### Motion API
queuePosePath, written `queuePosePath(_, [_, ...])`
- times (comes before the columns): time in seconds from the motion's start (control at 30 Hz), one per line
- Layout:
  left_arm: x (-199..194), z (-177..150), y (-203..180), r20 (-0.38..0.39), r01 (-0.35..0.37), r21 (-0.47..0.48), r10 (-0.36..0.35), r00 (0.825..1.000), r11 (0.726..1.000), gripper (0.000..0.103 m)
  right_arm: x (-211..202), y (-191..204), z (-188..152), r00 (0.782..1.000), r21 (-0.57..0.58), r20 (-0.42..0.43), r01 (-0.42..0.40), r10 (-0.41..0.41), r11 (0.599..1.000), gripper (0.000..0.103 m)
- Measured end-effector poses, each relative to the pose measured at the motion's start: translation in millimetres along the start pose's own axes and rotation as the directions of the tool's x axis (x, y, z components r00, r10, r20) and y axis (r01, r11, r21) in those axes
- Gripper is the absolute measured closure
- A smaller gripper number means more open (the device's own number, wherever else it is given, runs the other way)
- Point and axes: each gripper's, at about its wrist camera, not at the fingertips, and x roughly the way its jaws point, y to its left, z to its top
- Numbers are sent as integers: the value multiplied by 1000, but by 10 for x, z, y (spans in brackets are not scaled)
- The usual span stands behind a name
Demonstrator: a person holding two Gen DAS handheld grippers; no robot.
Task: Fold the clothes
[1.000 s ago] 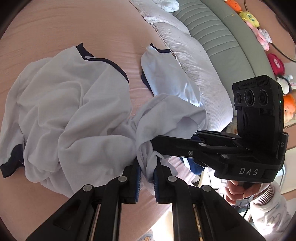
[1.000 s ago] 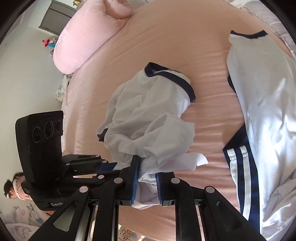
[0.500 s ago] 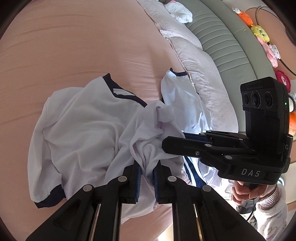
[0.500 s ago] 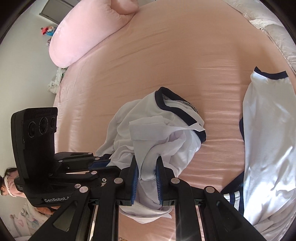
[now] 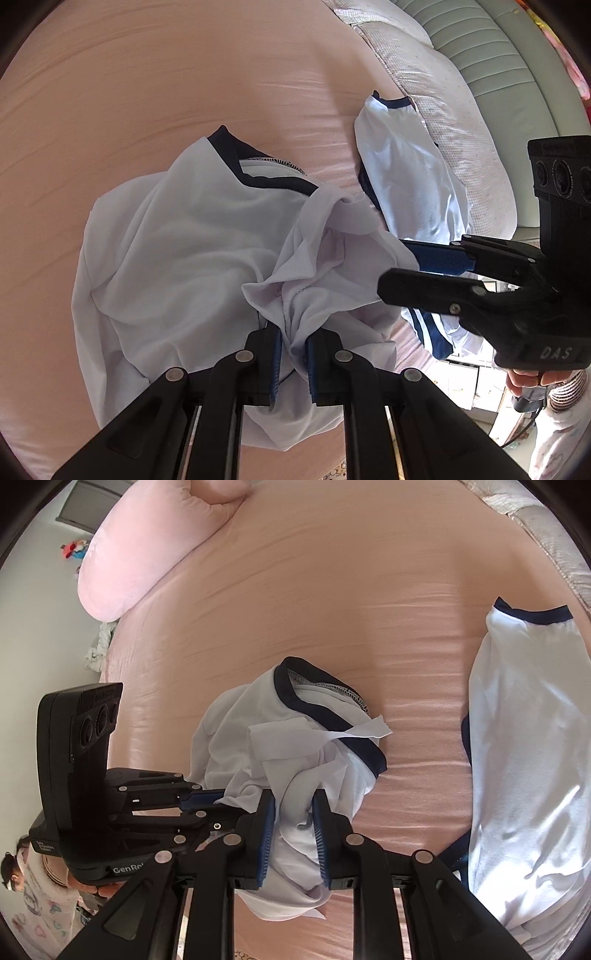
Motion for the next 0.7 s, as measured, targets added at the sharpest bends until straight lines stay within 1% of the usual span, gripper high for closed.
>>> queuePosePath(0.03, [15, 4, -19, -10, -18, 19, 18, 1000, 1000, 93, -19, -13, -40, 1000, -15, 4, 7, -7, 1000, 44])
queuePosePath(0.07, [35, -6, -48, -21, -48, 51, 49, 999, 998, 93, -39, -22, -84, 1000, -31, 12, 20, -20, 999, 41])
queuePosePath(0.13, [75, -25, -105, -40, -107, 115, 112, 993, 988, 93, -68, -26, -190, 999, -66, 19, 47, -46, 997, 39])
queuePosePath(0.27, [86, -82, -156, -36, -182, 201, 193, 981, 963, 92, -29, -29, -387, 999, -137, 1, 43, -43, 990, 39])
queuePosePath(0.33, [67, -93, -124, -33, -183, 201, 193, 981, 962, 92, 33, -7, -487, 999, -181, -12, 48, -51, 982, 39])
queuePosePath(0.4, [59, -91, -72, -32, -186, 186, 195, 980, 965, 92, 137, 29, -570, 996, -221, -37, 73, -83, 972, 39])
queuePosePath(0.5, [71, -95, 19, -44, -165, 150, 173, 984, 975, 92, 260, 83, -644, 994, -262, -83, 53, -77, 964, 39])
queuePosePath(0.6, [72, -124, 63, -39, -165, 144, 173, 984, 976, 92, 284, 155, -662, 995, -296, -63, 57, -79, 953, 39])
queuePosePath(0.7, [67, -148, 100, -37, -166, 143, 173, 984, 976, 92, 304, 240, -650, 994, -343, -47, 76, -98, 936, 39])
